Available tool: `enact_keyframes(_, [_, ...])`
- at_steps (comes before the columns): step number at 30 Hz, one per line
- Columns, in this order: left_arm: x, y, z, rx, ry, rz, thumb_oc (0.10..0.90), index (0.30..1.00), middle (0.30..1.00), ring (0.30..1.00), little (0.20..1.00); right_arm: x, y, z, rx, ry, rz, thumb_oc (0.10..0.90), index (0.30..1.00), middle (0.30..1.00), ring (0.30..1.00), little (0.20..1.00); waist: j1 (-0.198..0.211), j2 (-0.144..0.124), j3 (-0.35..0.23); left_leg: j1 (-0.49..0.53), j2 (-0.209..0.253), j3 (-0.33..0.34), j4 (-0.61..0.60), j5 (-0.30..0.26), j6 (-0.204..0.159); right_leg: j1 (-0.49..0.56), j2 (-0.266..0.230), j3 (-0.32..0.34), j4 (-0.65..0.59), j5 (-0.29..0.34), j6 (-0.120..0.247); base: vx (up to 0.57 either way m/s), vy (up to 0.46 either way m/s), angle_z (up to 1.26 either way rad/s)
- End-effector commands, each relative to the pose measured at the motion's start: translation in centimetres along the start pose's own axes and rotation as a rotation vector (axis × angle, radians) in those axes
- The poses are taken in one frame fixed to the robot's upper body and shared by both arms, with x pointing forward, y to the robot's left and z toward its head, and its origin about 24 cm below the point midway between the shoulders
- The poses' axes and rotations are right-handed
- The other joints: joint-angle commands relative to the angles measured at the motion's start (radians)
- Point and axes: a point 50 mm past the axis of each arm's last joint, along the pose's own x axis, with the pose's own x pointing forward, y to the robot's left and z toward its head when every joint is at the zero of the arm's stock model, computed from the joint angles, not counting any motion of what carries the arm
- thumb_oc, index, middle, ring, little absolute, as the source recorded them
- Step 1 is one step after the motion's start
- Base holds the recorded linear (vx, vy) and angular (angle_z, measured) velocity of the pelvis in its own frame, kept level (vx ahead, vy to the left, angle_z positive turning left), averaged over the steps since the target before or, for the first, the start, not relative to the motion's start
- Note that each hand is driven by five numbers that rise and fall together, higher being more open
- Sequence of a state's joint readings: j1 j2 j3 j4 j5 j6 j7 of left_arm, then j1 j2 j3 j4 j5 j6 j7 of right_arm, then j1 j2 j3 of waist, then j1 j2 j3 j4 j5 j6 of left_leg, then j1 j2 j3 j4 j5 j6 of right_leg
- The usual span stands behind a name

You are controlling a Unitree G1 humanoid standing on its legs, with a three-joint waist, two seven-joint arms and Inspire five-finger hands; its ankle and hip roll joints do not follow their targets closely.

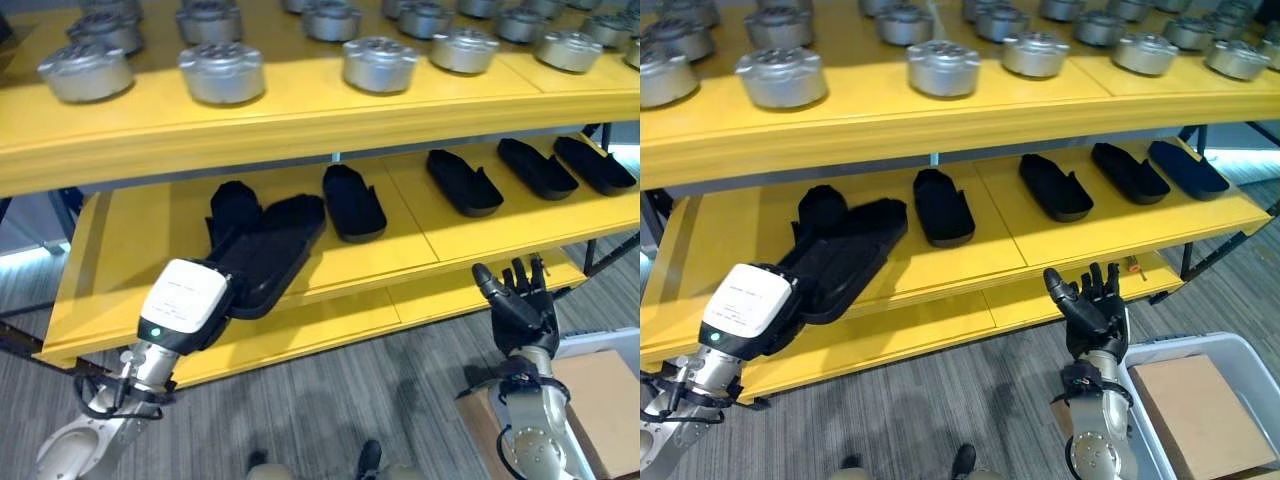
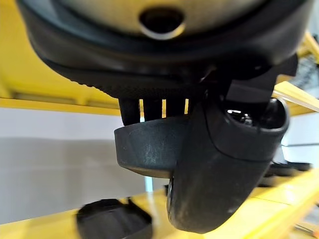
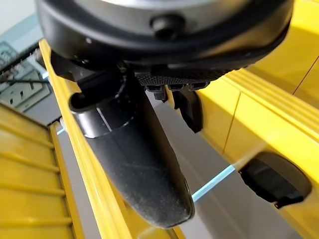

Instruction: Move parts from the plastic box to the shelf.

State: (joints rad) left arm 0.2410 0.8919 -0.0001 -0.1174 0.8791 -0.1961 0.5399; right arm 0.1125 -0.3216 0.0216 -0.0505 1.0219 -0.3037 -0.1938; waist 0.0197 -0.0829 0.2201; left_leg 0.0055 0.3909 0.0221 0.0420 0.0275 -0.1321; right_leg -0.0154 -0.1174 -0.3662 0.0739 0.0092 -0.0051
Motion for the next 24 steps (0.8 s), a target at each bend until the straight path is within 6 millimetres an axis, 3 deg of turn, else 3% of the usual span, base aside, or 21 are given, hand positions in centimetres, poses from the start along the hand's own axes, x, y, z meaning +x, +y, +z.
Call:
enact_keyframes(1, [2.6, 6.6, -1.4, 0.085, 0.029, 0.443, 0.4, 0.3, 0.3, 0.3, 0.3, 1.0, 2.1, 3.1, -0.013, -0.172, 0.127, 0.9, 1.0, 1.0, 1.0, 1.0, -0.008, 0.045, -0.122, 0.032, -0.038, 0.01, -0.129, 0.131, -0.01, 0.019, -0.062, -0.006, 0.087, -0.096, 0.085, 0.02, 0.372, 0.09])
enact_keyframes(3, [2.9, 6.7, -1.5, 0.095, 0.033, 0.461, 0.4, 0.3, 0.3, 0.3, 0.3, 1.0, 2.2, 3.1, 0.0, -0.183, 0.123, 0.9, 1.0, 1.0, 1.0, 1.0, -0.009, 0.054, -0.134, 0.023, -0.046, 0.014, -0.129, 0.12, -0.018, 0.017, -0.078, -0.014, 0.099, -0.095, 0.089, 0.06, 0.258, 0.31])
enact_keyframes(4, [2.9, 6.8, -1.4, 0.096, 0.027, 0.464, 0.4, 0.3, 0.3, 0.3, 0.3, 0.8, 2.1, 3.1, 0.009, -0.184, 0.118, 0.9, 1.0, 1.0, 1.0, 1.0, 0.004, 0.054, -0.138, 0.028, -0.077, -0.004, -0.12, 0.092, -0.005, 0.033, -0.105, -0.024, 0.103, -0.082, 0.097, 0.07, 0.288, 0.65])
enact_keyframes(9, [2.7, 7.2, -2.2, 0.141, 0.054, 0.47, 0.4, 0.3, 0.3, 0.3, 0.3, 0.3, 2.0, 2.0, 0.017, -0.134, 0.1, 0.9, 1.0, 1.0, 1.0, 1.0, 0.028, 0.012, -0.138, 0.017, -0.185, -0.039, -0.055, -0.008, 0.045, 0.094, -0.194, -0.038, 0.095, -0.042, 0.156, 0.07, 0.298, 0.37])
enact_keyframes(11, [2.4, 7.4, -2.9, 0.183, 0.083, 0.474, 0.4, 0.3, 0.3, 0.3, 0.3, 0.1, 2.2, 1.1, 0.032, -0.096, 0.103, 0.9, 1.0, 1.0, 1.0, 1.0, 0.04, -0.011, -0.146, 0.031, -0.241, -0.036, -0.059, -0.039, 0.074, 0.107, -0.235, -0.038, 0.089, 0.003, 0.193, 0.06, 0.302, 0.32])
enact_keyframes(20, [1.4, 7.6, -3.8, 0.244, 0.142, 0.469, 0.4, 0.3, 0.3, 0.3, 0.3, 0.0, 2.9, -0.4, 0.06, -0.048, 0.113, 0.9, 1.0, 1.0, 1.0, 1.0, 0.075, -0.069, -0.162, 0.044, -0.359, -0.027, -0.038, -0.096, 0.142, 0.125, -0.321, -0.017, 0.063, 0.153, 0.254, 0.06, 0.195, -0.02])
enact_keyframes(24, [1.1, 7.2, -3.9, 0.234, 0.168, 0.461, 0.4, 0.3, 0.3, 0.3, 0.3, -0.3, 3.3, -1.1, 0.073, -0.015, 0.127, 0.9, 1.0, 1.0, 1.0, 1.0, 0.084, -0.077, -0.156, 0.058, -0.402, -0.017, -0.029, -0.121, 0.171, 0.115, -0.356, -0.003, 0.079, 0.221, 0.259, 0.04, 0.211, -0.1])
